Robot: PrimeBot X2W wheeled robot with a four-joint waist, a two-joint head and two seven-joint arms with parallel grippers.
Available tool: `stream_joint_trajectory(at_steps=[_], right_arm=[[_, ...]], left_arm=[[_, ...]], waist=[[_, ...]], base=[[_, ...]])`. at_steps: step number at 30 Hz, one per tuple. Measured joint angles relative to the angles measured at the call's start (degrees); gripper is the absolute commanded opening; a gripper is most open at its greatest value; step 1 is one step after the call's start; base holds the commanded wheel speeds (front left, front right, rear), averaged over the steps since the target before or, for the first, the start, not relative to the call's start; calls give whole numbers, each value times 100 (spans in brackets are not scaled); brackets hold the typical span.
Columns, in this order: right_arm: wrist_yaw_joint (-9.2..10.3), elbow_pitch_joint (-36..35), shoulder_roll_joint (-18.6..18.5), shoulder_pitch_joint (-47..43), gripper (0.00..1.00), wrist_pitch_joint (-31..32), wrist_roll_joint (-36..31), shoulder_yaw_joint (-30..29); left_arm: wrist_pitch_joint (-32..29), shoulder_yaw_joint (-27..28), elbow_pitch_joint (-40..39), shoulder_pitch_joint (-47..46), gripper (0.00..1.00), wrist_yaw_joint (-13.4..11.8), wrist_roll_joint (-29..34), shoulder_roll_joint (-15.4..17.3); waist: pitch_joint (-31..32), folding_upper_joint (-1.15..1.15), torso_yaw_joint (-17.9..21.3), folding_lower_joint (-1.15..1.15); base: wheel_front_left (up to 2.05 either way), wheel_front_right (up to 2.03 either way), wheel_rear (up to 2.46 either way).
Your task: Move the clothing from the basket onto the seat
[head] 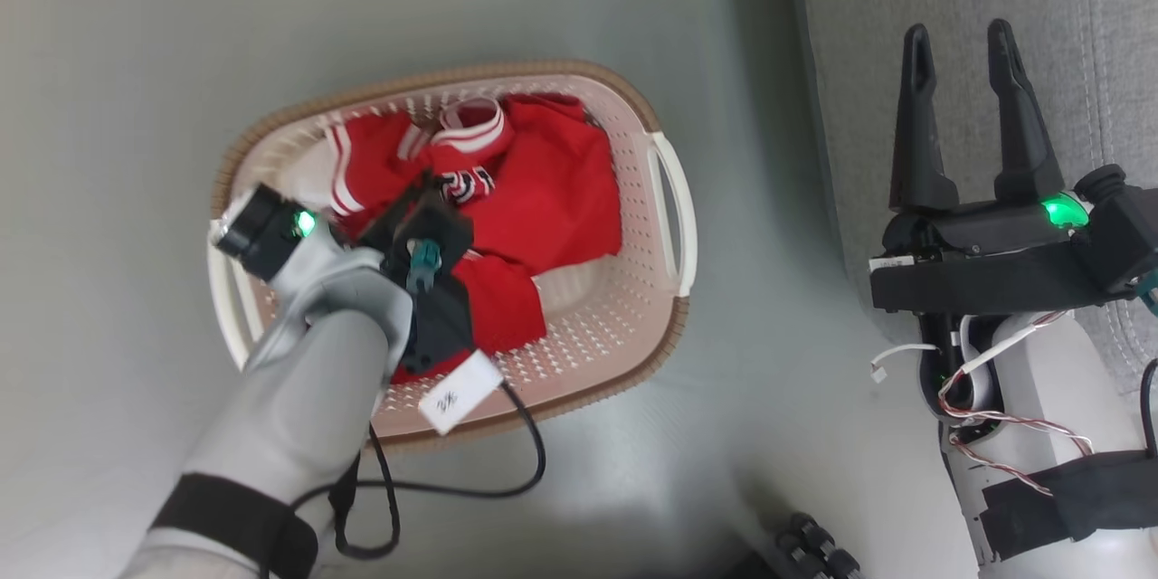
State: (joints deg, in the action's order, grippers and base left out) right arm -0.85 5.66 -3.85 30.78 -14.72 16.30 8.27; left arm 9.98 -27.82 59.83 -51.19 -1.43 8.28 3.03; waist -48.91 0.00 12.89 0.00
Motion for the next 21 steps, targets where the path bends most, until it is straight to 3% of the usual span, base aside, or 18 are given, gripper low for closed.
stream_joint_trajectory(at_steps=[9, 21], right_arm=[[-76, 276, -104, -192, 100, 0, -126, -119], [-196, 637, -252, -594, 100, 0, -179, -224]], left_arm=[[338, -9, -244, 486, 0, 96, -399, -62], [431, -737, -1639, 1340, 0, 13, -1617, -57]], waist=[[558, 0, -271, 0], [1498, 0, -698, -1]], base=[[0, 0, 0], [0, 0, 0]])
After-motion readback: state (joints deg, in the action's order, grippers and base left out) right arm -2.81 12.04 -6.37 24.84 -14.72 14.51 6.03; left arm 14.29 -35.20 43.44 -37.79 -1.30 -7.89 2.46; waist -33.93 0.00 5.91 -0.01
